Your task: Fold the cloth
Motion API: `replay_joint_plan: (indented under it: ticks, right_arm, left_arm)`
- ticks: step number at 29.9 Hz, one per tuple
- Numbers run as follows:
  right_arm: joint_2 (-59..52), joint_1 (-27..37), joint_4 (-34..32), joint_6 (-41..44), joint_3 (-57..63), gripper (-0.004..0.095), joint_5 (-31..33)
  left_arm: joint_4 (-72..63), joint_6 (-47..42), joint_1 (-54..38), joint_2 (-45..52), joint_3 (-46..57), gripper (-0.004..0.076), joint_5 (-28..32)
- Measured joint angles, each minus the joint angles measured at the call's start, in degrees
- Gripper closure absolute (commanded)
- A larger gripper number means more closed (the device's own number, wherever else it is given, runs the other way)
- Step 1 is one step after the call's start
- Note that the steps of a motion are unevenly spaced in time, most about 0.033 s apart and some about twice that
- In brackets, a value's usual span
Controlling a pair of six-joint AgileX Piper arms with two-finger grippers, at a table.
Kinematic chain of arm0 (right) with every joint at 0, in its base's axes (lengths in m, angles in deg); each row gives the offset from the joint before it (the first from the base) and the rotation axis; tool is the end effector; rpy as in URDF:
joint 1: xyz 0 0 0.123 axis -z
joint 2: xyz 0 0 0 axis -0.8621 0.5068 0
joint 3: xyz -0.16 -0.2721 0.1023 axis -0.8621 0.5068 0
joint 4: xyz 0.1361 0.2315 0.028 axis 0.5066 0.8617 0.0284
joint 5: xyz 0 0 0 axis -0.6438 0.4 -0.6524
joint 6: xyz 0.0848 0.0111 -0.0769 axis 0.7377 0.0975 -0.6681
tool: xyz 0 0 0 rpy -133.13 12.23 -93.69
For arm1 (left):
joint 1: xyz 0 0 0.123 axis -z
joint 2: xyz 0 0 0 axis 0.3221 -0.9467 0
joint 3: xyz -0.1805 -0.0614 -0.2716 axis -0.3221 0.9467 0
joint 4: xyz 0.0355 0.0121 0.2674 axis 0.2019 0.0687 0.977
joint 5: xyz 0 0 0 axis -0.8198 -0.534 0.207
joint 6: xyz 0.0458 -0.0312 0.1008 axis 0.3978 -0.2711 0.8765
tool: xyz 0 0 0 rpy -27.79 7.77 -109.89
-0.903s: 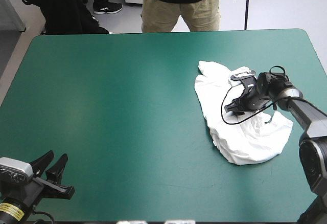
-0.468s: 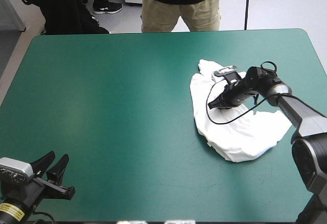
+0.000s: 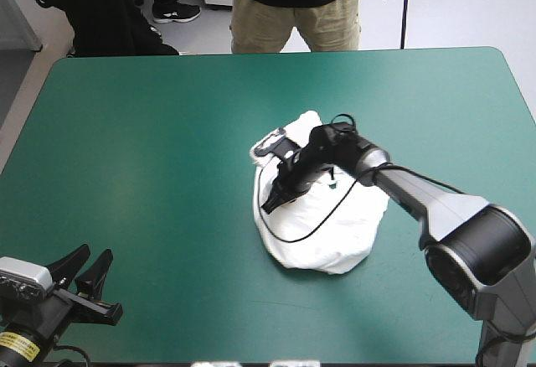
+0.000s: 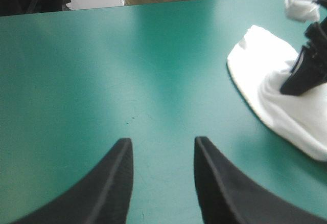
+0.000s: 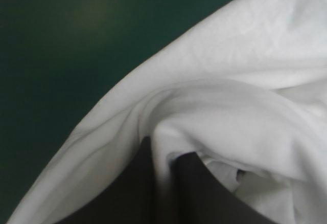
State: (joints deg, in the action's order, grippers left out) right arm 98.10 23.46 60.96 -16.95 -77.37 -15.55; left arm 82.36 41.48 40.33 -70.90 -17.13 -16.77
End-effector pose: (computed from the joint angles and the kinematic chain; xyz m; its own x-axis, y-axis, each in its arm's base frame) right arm 0.3480 0.2906 0.2509 -0.5359 -0.7085 -0.4592 -0.8272 0.5494 0.1179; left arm 0.0301 -0.0030 0.3103 -0.2670 0.0697 -0.9612 0.2941 0.9557 -0.0123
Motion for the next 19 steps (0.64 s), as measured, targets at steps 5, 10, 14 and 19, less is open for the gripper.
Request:
replay_joint_plan:
  ticks: [5,10,14,19]
  right_arm:
    - [3.27,-9.19,0.00,0.00,-4.50,0.0915,1.56]
    - [4.02,-17.01,0.06,0.00,-8.25,0.0880,2.64]
    - [4.02,-18.23,-1.00,2.18,-10.55,0.0730,4.20]
    - [4.02,-16.91,-3.86,5.09,-12.70,0.0425,6.35]
  left_arm:
    - [0.00,0.92,0.00,0.00,0.00,0.0438,0.45]
    - [1.48,1.19,0.00,0.00,0.00,0.0438,0.45]
    - [1.76,1.26,0.00,0.00,0.00,0.0438,0.45]
    - [1.95,1.21,0.00,0.00,0.00,0.0438,0.45]
